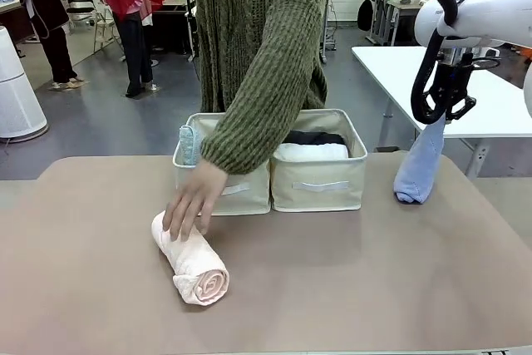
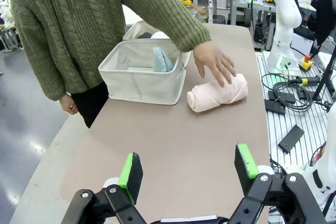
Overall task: Sort the towels based on their folding style.
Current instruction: Pick up another triangle-folded towel from the table and place it in the left Fabric basket.
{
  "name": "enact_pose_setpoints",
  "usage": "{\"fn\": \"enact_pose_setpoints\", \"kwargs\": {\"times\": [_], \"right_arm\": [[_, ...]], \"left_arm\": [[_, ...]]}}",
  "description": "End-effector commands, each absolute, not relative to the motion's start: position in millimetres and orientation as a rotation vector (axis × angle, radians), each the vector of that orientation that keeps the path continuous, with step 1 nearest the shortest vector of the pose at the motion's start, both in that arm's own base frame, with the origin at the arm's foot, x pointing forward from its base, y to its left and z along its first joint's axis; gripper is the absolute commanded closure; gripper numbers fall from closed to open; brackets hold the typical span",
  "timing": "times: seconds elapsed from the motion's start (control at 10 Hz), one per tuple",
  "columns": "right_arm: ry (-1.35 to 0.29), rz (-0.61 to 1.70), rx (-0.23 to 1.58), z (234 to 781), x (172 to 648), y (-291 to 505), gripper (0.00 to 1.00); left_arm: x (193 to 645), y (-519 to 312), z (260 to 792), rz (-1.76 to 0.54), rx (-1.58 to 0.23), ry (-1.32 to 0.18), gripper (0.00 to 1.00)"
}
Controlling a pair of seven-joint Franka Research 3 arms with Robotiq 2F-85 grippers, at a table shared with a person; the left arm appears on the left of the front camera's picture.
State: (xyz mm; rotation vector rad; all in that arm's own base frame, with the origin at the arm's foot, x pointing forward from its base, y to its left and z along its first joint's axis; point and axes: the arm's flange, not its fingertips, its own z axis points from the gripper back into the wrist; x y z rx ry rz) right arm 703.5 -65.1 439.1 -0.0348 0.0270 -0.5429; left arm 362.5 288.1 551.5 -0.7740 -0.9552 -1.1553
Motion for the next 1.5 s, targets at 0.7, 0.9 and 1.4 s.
{"fn": "enact_pose_setpoints", "kwargs": {"times": [0.7, 0.9, 1.4], "right_arm": [[-0.246, -0.262, -0.124, 640.6, 530.1, 21.9, 1.0], [-0.23, -0.199, -0.136, 669.8, 549.9, 30.3, 1.0], [-0.123, 0.348, -0.104, 640.1, 526.3, 148.4, 0.84]], "left_arm": [[359.1, 288.4, 551.5, -1.16, -0.77, -0.958, 0.08], [359.1, 288.4, 551.5, -1.16, -0.77, -0.958, 0.08], [359.1, 288.4, 551.5, -1.16, -0.77, -0.958, 0.08]]}}
